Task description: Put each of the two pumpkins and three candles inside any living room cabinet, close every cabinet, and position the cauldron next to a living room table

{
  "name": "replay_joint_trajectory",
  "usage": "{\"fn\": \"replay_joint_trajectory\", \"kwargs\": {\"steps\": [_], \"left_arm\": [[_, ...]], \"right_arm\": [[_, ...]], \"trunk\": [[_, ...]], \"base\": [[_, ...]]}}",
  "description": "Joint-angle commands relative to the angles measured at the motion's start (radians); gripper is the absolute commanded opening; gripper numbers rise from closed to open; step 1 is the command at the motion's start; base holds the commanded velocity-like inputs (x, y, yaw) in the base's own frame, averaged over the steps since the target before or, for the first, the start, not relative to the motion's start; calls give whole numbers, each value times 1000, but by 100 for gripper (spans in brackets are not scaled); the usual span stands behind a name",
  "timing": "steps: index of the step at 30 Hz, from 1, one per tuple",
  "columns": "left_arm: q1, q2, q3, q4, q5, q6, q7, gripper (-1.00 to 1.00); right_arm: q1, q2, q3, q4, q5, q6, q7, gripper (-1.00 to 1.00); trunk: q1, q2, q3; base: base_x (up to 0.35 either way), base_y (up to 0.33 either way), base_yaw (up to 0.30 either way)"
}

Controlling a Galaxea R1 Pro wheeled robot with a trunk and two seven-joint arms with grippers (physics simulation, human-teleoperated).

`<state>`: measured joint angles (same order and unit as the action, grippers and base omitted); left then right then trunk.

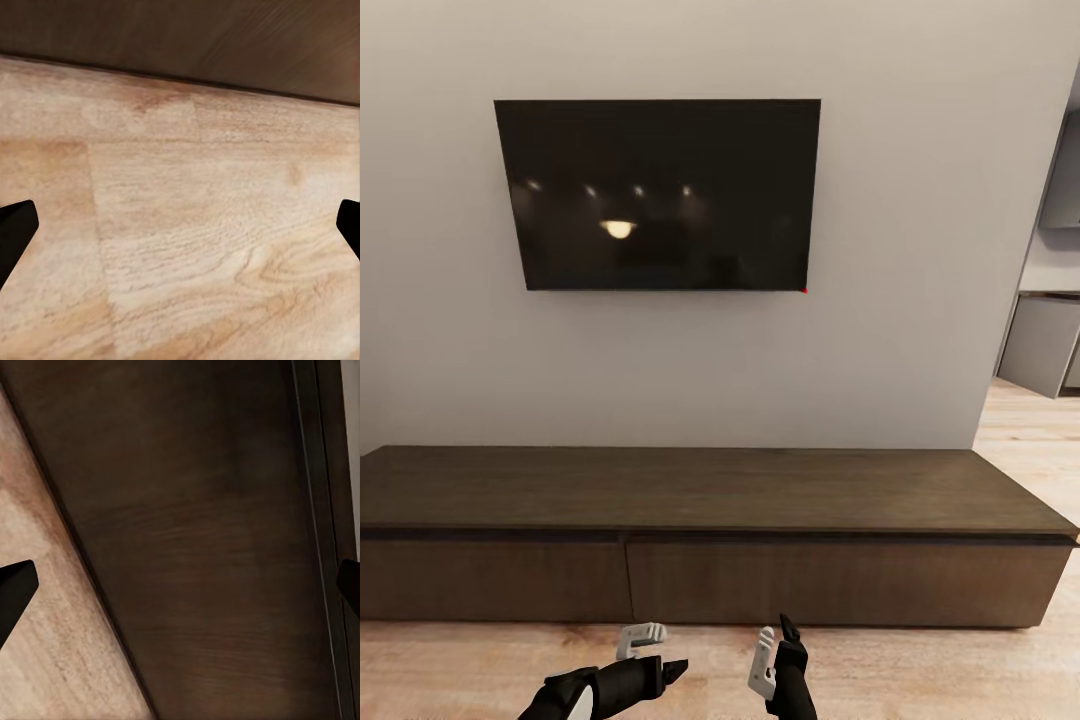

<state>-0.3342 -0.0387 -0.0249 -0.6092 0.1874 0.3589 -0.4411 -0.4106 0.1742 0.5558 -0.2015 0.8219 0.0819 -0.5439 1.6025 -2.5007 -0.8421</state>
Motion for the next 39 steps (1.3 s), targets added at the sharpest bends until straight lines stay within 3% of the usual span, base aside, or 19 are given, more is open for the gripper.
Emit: {"fn": "replay_joint_trajectory", "kwargs": {"steps": [1, 20, 28, 39], "left_arm": [[0, 0, -1, -1, 10, 9, 1, 100], [0, 0, 0, -1, 10, 9, 2, 100], [0, 1, 0, -1, 10, 9, 2, 100], [0, 0, 0, -1, 10, 9, 2, 100]], "right_arm": [[-1, 0, 1, 1, 10, 9, -4, 100], [-1, 0, 1, -1, 10, 4, -4, 100], [-1, 0, -3, -1, 10, -86, -5, 100], [-1, 0, -2, 2, 10, -106, -6, 100]], "trunk": [[0, 0, -1], [0, 0, -1], [0, 0, -1], [0, 0, -1]], "base": [[0, 0, 0], [0, 0, 0], [0, 0, 0], [0, 0, 0]]}}
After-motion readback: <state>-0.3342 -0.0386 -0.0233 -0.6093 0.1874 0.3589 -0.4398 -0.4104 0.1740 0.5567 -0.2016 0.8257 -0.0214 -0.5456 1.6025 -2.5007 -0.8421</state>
